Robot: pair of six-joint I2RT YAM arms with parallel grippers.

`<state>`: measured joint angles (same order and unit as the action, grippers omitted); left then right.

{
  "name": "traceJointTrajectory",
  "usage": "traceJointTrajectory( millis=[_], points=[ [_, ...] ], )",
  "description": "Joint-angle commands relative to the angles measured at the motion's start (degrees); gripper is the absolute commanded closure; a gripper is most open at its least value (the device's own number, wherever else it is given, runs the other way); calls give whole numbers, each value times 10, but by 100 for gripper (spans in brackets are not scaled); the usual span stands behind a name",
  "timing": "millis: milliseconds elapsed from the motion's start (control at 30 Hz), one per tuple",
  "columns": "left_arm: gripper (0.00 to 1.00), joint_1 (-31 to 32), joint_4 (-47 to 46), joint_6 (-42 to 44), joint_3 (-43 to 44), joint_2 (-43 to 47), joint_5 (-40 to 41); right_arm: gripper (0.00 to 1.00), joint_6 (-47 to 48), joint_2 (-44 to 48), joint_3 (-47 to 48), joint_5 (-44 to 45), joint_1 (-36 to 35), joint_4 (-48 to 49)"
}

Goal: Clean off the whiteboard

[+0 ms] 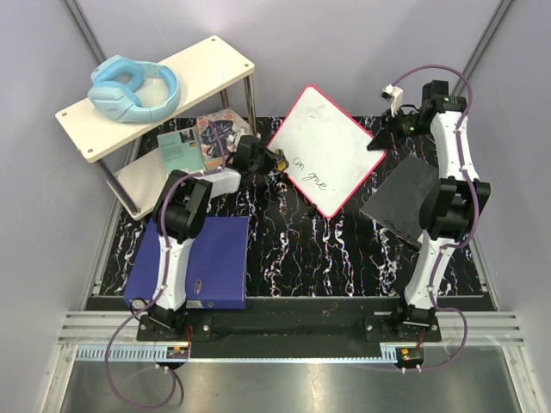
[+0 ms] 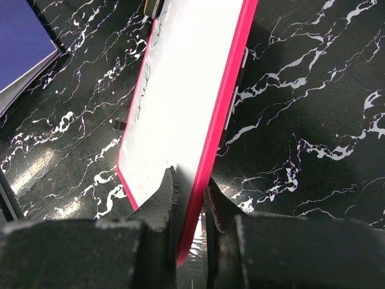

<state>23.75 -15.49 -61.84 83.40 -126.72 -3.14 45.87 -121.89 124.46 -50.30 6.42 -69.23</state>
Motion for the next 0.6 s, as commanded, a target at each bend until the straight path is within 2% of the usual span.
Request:
traceJointTrajectory(
  millis=[0, 133, 267, 367, 433, 567],
  points=[
    [100, -9, -40, -7, 41, -32, -18, 100, 95, -5, -32, -2, -49, -244],
    [100, -12, -57, 23, 97, -49, -34, 100, 95, -6, -34, -2, -49, -244],
    [100, -11, -50, 72, 149, -73, -91, 100, 94, -6, -32, -4, -50, -244],
    [100, -1, -6, 131, 179, -80, -127, 100, 91, -7, -27, -6, -51, -244],
    [100, 14, 59, 173, 192, -76, -130, 100, 90, -9, -23, -8, -51, -244],
    [100, 40, 174, 283, 182, -50, -89, 100, 88, -12, -19, -10, -52, -244]
  ],
)
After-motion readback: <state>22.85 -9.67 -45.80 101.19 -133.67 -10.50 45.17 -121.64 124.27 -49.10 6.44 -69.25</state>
